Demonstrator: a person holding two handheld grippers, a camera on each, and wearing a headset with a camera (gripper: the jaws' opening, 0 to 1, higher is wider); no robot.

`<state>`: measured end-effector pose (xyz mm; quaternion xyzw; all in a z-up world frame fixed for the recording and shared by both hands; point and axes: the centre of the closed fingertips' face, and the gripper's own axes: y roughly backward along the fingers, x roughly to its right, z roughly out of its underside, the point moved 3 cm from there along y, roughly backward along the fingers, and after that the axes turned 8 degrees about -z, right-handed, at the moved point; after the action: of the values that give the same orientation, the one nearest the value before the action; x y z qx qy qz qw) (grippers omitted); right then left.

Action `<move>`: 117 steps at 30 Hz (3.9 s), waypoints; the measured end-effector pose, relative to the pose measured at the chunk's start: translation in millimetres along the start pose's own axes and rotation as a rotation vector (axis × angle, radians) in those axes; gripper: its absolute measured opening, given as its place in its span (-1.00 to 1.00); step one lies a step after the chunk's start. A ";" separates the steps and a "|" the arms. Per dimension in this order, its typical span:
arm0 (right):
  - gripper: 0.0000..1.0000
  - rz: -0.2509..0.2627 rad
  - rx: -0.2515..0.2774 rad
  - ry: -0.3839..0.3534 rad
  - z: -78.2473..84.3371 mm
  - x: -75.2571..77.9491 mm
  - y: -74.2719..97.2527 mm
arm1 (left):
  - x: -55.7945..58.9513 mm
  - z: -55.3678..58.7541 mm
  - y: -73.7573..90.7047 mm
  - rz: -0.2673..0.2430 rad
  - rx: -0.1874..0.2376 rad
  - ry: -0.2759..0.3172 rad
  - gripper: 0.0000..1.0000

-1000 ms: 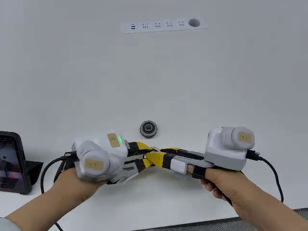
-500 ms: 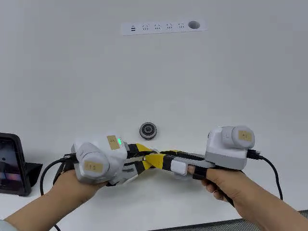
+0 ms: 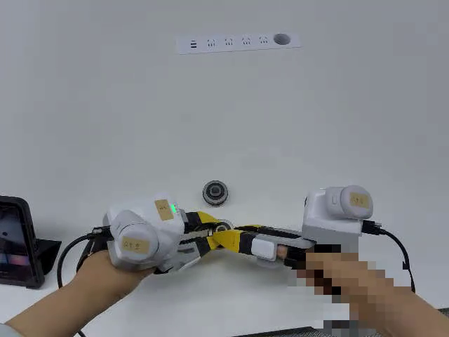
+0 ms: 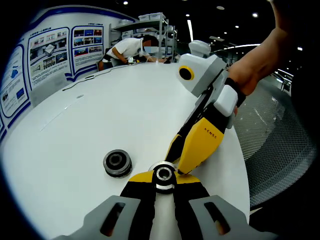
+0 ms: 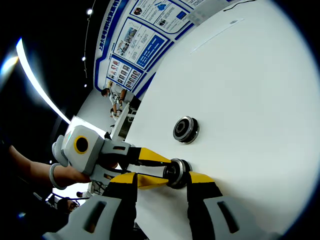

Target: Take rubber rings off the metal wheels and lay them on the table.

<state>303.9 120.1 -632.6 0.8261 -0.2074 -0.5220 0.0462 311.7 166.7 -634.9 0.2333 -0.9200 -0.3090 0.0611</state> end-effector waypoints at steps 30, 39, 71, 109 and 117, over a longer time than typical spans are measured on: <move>-0.57 0.030 0.023 -0.046 2.1 8.2 8.2 | 0.5 0.0 -0.1 0.000 0.000 0.001 -0.75; -0.90 0.083 0.018 -0.051 2.2 19.1 9.3 | 0.1 -0.1 0.1 0.000 0.001 0.002 -0.75; -0.98 0.082 0.024 0.003 -1.1 11.2 4.8 | -0.4 0.4 0.2 -0.002 -0.001 0.007 -0.75; -0.97 0.082 0.022 -0.005 -3.0 7.7 2.8 | -0.2 2.6 7.6 -0.019 0.032 -0.008 -0.61; -0.96 0.077 0.023 -0.009 -2.9 5.3 3.7 | -1.7 1.5 11.3 -0.037 0.056 -0.001 -0.40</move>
<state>307.3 114.2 -634.8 0.8156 -0.2453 -0.5211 0.0556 308.3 176.2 -629.3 0.2516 -0.9238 -0.2844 0.0486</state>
